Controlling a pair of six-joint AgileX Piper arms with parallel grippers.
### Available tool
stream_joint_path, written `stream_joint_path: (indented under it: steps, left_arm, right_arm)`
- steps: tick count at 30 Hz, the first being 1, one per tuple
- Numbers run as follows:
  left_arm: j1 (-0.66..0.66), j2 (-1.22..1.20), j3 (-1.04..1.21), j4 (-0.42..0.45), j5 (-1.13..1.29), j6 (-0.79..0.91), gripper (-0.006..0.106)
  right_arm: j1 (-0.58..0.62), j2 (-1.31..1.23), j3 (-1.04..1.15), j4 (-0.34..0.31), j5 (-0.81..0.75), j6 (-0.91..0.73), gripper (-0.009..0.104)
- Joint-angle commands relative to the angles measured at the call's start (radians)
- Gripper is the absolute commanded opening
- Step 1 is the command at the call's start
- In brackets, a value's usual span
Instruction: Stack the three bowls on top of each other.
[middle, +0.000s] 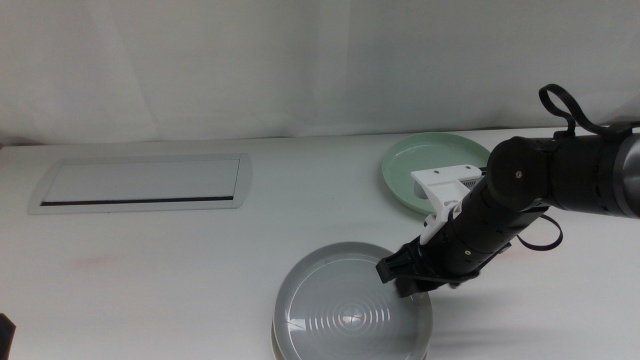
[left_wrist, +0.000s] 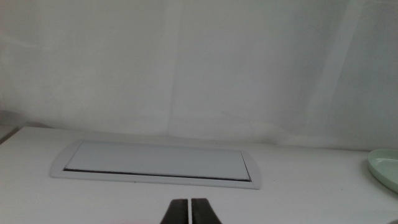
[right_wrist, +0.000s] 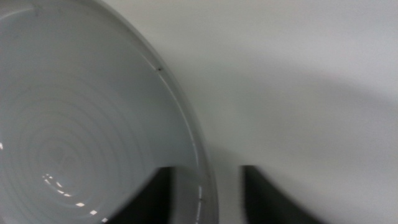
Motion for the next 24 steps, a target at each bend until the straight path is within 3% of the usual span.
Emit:
stream_joint_path:
  steps: [1,5,9,10,13,16,19,24]
  left_arm:
    - [0.001,-0.005,0.039,0.0,-0.011,-0.002,-0.003]
    - [0.001,-0.005,0.039,0.0,-0.011,0.002,-0.003]
    - [0.001,-0.005,0.039,0.0,-0.011,0.002,-0.003]
    - [0.001,-0.005,0.039,0.0,-0.011,0.002,-0.003]
    - [0.001,-0.005,0.039,0.0,-0.011,0.002,-0.003]
    - [0.001,-0.005,0.039,0.002,-0.011,0.019,-0.003]
    - [0.001,-0.005,0.039,0.002,-0.011,0.021,-0.003]
    - [0.001,-0.005,0.039,0.002,-0.011,0.021,-0.003]
  right_arm:
    - [0.006,-0.003,0.002,0.022,0.003,-0.032,0.058]
    - [0.006,-0.009,0.002,0.048,-0.002,-0.068,0.101]
    - [0.006,-0.045,0.002,0.082,-0.006,-0.148,0.103]
    - [0.006,-0.054,0.002,0.156,0.007,-0.208,0.103]
    - [0.006,-0.065,0.001,0.279,0.039,-0.322,0.103]
    - [0.006,-0.065,-0.02,0.335,0.068,-0.374,0.102]
    - [0.006,-0.081,-0.05,0.307,0.085,-0.369,0.101]
    - [-0.003,-0.17,-0.104,0.159,0.087,-0.298,0.101]
